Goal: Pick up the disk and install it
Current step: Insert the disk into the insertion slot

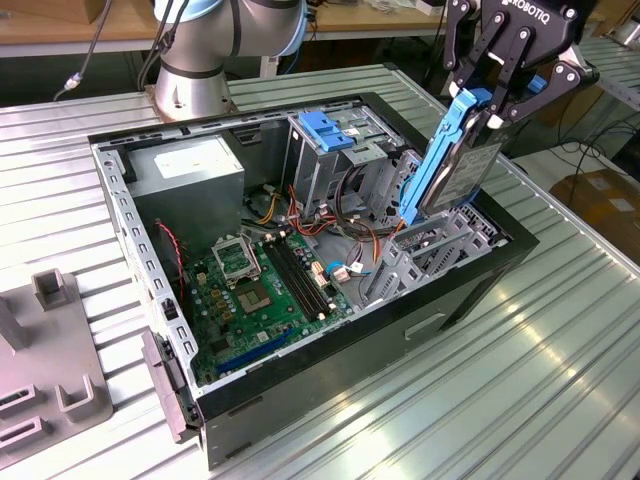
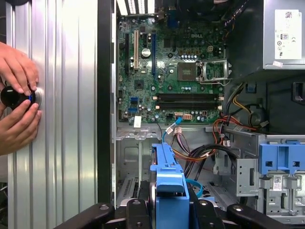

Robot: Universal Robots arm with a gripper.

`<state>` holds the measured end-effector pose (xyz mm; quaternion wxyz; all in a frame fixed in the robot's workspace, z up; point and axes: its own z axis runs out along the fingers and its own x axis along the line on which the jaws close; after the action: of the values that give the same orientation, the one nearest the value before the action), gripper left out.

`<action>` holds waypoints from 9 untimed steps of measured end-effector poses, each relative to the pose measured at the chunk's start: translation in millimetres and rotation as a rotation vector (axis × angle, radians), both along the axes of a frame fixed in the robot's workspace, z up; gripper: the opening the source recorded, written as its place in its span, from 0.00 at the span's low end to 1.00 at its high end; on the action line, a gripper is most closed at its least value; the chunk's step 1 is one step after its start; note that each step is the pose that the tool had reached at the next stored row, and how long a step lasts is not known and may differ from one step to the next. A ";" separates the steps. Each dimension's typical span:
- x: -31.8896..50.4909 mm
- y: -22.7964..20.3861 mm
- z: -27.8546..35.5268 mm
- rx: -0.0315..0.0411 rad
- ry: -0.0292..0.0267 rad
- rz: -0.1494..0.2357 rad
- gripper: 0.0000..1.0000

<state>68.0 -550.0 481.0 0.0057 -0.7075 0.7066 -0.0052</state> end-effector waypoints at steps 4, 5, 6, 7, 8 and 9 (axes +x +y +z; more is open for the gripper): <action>0.0 -0.1 0.0 0.0000 0.0001 -0.001 0.37; 0.0 -0.1 -0.1 0.0001 0.0001 -0.001 0.37; 0.1 -0.2 -0.1 0.0002 0.0001 -0.001 0.37; 0.1 -0.2 -0.1 0.0000 0.0001 -0.001 0.37; 0.1 -0.4 -0.1 -0.0001 0.0001 -0.001 0.37; 0.1 -0.8 -0.1 -0.0001 0.0002 -0.001 0.37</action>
<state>68.0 -550.8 481.0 0.0056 -0.7071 0.7071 -0.0052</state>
